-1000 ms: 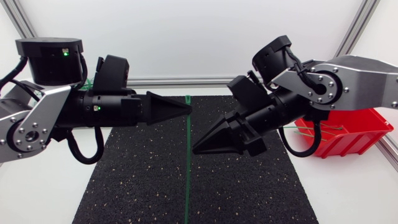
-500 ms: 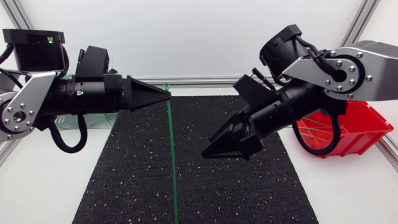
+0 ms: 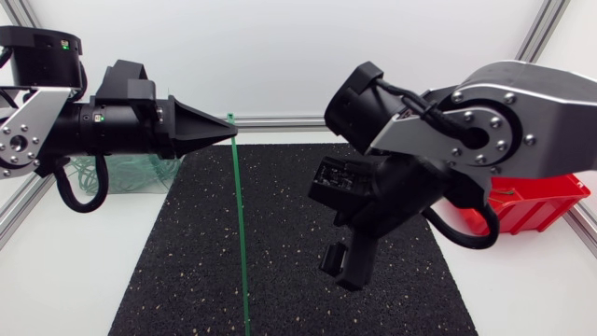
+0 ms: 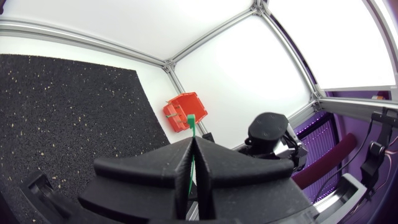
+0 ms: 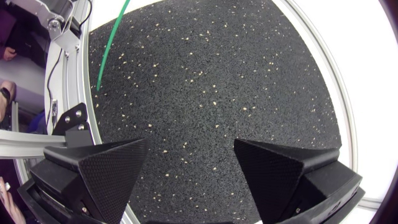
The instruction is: Take a green cable tie from the red box, thread the tail through the head to close it, then place it in the transparent bin on the left.
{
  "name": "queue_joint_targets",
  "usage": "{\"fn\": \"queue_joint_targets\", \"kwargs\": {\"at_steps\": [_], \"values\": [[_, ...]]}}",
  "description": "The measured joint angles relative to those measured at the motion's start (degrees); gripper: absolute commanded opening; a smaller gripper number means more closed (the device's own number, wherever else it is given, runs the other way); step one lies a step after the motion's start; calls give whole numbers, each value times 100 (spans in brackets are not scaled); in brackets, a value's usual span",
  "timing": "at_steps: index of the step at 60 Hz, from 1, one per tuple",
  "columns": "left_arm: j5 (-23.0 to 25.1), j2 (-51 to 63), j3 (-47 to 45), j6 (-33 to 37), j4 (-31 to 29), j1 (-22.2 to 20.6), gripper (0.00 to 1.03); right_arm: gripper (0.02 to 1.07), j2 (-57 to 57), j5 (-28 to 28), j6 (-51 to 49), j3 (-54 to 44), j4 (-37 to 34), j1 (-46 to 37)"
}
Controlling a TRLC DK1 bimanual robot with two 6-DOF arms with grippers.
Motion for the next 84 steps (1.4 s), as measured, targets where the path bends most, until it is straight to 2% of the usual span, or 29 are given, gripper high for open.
{"fn": "queue_joint_targets", "kwargs": {"at_steps": [15, 26, 35, 41, 47, 53, 60, 71, 84], "values": [[505, 313, 131, -129, -595, 354, 4, 102, -79, 638, -745, 275, 107, 238], [719, 404, 205, -234, -699, 494, 4, 102, -216, 1989, -1635, 177, 1390, 433], [846, 629, 238, -232, -721, 560, 4, 100, -463, 2975, -2839, -516, 3014, 1005], [984, 817, 280, -221, -723, 584, 4, 101, -485, 3228, -3794, -1001, 3950, 1226], [1086, 929, 315, -162, -728, 601, 4, 102, -564, 3246, -4813, -1526, 4806, 1355], [1169, 1064, 391, -42, -728, 601, 4, 102, -614, 3244, -6046, -2155, 6330, 1458], [1233, 1174, 417, 103, -730, 601, 4, 102, -638, 2870, -7204, -2815, 7549, 1572], [1250, 1377, 422, 356, -737, 601, 4, 103, -656, 2157, -8209, -3305, 7934, 1718], [1272, 1626, 426, 660, -765, 597, 4, 102, -409, 1742, -8990, -3536, 8271, 1779]]}}
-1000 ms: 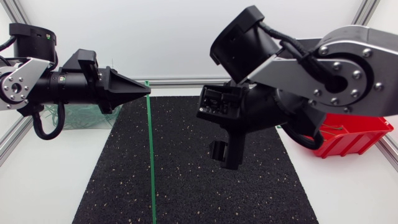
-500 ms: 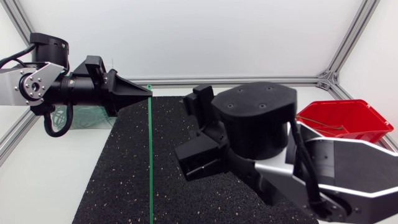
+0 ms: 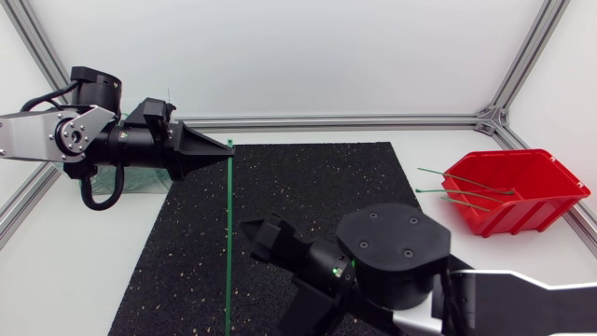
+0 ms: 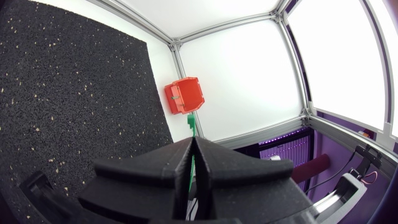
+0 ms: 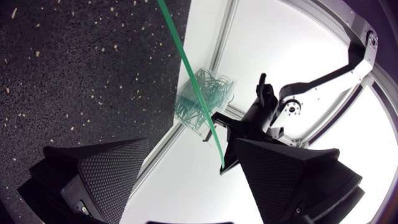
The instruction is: Take a green cable tie from the red box, thread the tail through the head to close it, then place it in the transparent bin on the left.
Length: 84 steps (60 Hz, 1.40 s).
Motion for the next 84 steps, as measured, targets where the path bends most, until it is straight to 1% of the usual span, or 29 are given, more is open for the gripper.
{"fn": "queue_joint_targets", "kwargs": {"at_steps": [2, 6, 9, 12, 13, 14, 16, 20, 27, 40, 44, 56, 62, 66, 72, 77, 84], "values": [[2, 42, 0, 44, 0, 0, 4, 101, 61, -129, -103, -22, -2, 4], [4, 118, 4, 157, -15, 0, 4, 96, 151, -280, -273, -87, 2, 59], [20, 192, 4, 219, -20, 0, 4, 88, 278, -339, -387, -109, 2, 120], [24, 256, 4, 243, -35, 0, 4, 70, 400, -509, -461, -116, 4, 155], [24, 271, 4, 260, -39, 0, 4, 60, 433, -614, -485, -125, 4, 162], [24, 291, 4, 282, -50, 0, 4, 53, 470, -765, -553, -136, 4, 170], [24, 315, 4, 299, -63, 0, 4, 46, 531, -990, -673, -151, 2, 188], [26, 337, 9, 321, -66, 2, 4, 46, 662, -1180, -844, -157, 2, 273], [31, 337, 39, 348, -76, 22, 4, 50, 859, -1191, -927, -157, 24, 457], [85, 446, 81, 385, -79, 42, 4, 50, 1056, -1274, -970, -173, 439, 560], [87, 494, 96, 385, -81, 20, 4, 46, 1119, -1318, -968, -173, 490, 564], [90, 654, 214, 387, -81, 4, 4, 46, 1320, -1381, -970, -260, 791, 566], [90, 660, 219, 428, -81, 4, 4, 38, 1410, -1401, -970, -297, 837, 566], [90, 660, 219, 448, -81, 4, 4, 35, 1478, -1401, -970, -306, 931, 564], [90, 662, 219, 448, -81, 4, 4, 34, 1567, -1403, -970, -306, 990, 564], [90, 662, 219, 448, -81, 2, 4, 32, 1611, -1403, -970, -306, 1021, 564], [90, 664, 219, 448, -81, -33, 4, 32, 1622, -1405, -970, -306, 1054, 562]]}}
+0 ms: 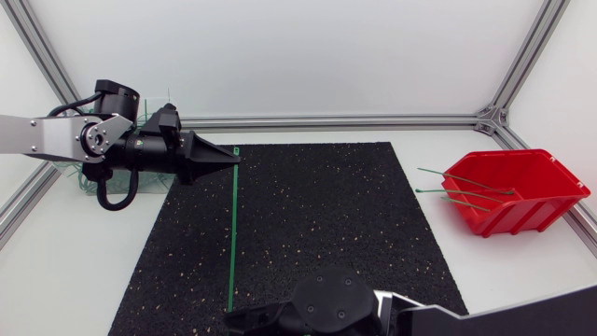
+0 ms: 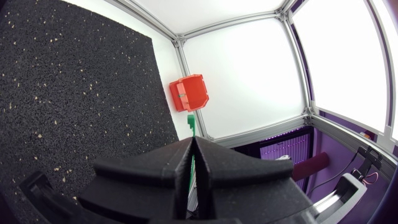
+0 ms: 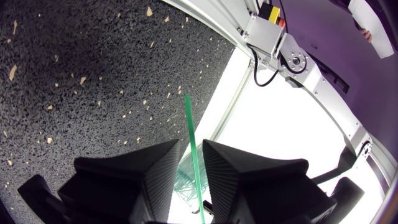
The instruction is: Take a green cable tie from the red box, thread the tail through the head to close it, then place it in the transparent bin on the left.
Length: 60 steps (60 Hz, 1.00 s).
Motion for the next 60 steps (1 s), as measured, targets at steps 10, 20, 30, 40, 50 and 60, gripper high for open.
{"fn": "queue_joint_targets", "kwargs": {"at_steps": [10, 20, 30, 40, 50, 60], "values": [[0, 33, 0, 4, 0, -7, 4, 22, 0, 0, 0, 0, 4, -2], [0, 68, 0, 20, -2, -39, 4, 20, 0, 2, 0, 0, 4, -9], [0, 70, 0, 20, -7, -66, 4, 8, 0, -31, 0, 0, 15, -9], [-2, 70, 0, 20, -26, -66, 4, 8, 0, -66, 0, 0, 20, -26], [-2, 70, 0, 22, -26, -66, 4, 7, 4, -103, 4, 2, 149, -52], [-2, 66, 0, 90, -26, -66, 4, 7, 33, 118, 807, 225, 170, -129]]}}
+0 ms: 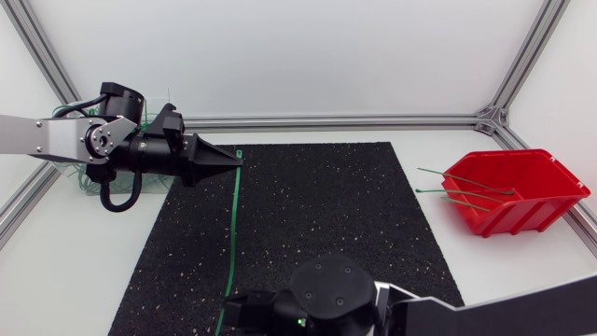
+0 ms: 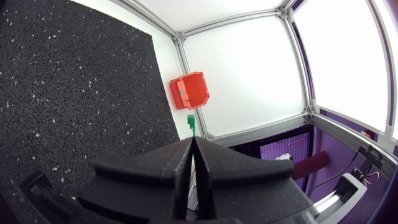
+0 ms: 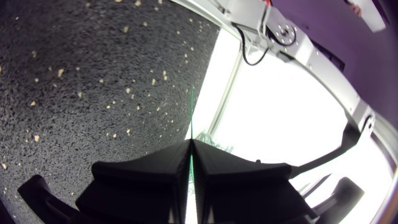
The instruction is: Take a green cable tie from the red box, thread the tail through the head to close it, then place it in the transparent bin on the left.
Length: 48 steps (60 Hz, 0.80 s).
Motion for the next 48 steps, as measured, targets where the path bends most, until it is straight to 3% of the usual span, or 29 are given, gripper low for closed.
{"fn": "queue_joint_targets", "kwargs": {"at_steps": [6, 21, 39, 48], "values": [[-2, -61, -9, 103, 0, 9, 4, 7, -9, 271, 994, 297, -162, -33], [-98, -535, -243, 212, -11, 35, 4, 7, -350, 529, 4105, 841, -1762, -184], [-138, -1104, -466, 229, -133, 11, 4, 7, -1106, 179, 6909, 1163, -3296, -354], [-157, -1351, -562, 227, -243, -105, 4, 7, -1338, -518, 8242, 1176, -3606, -546]]}}
